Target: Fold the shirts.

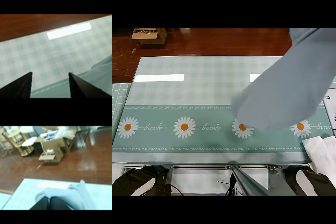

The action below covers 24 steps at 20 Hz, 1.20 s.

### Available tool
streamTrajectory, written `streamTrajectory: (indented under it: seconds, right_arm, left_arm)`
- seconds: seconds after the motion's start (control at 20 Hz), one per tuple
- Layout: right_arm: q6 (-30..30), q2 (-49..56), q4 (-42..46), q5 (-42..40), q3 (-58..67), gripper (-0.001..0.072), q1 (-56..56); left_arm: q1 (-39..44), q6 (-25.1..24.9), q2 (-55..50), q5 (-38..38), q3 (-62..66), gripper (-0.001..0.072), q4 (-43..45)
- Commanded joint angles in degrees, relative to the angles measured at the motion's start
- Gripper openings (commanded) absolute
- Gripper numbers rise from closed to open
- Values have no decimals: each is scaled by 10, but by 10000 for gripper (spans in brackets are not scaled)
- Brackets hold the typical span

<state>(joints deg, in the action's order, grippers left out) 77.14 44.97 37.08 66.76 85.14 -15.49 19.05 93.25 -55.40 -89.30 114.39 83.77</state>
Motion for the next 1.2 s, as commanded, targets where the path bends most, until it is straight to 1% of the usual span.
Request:
streamTrajectory:
  seconds: [0.0,0.1,0.3,0.35,0.45,0.5,0.6,0.65,0.8,0.85,0.9,0.95,1.0,1.1,1.15]
  right_arm:
    - [-1,38,19,40,1,23,42]
    - [2,81,87,29,1,23,149]
    - [37,193,220,-44,1,24,372]
    - [53,224,245,-52,1,24,414]
    - [70,281,253,-56,1,26,471]
    - [71,305,249,-56,1,84,491]
    - [70,338,252,-55,1,362,514]
    - [70,342,262,-55,1,422,514]
    - [71,312,330,-48,1,427,473]
    - [71,290,359,-41,1,428,445]
    - [71,266,392,-30,1,446,412]
    - [71,243,430,-16,1,503,378]
    - [71,224,475,0,1,527,339]
    - [67,198,551,36,1,527,252]
    - [58,194,563,53,1,527,201]
  left_arm:
    - [0,7,1,-10,-25,533,0]
    - [0,7,-1,-10,-26,533,0]
    - [-1,7,1,-20,-26,533,4]
    - [-1,7,0,-31,-26,533,9]
    - [-1,7,1,-58,-26,533,30]
    - [-1,5,1,-71,-26,533,44]
    - [-1,5,0,-81,-26,533,69]
    - [-1,3,0,-82,-26,533,81]
    - [-1,3,-5,-83,-31,533,90]
    - [-1,3,-6,-83,-41,534,90]
    - [-1,3,-6,-83,-58,534,90]
    - [-1,3,-6,-82,-81,534,90]
    - [-1,0,-6,-80,-114,535,90]
    - [-1,-10,-6,-54,-199,547,90]
    - [-1,-10,-6,-25,-254,593,85]
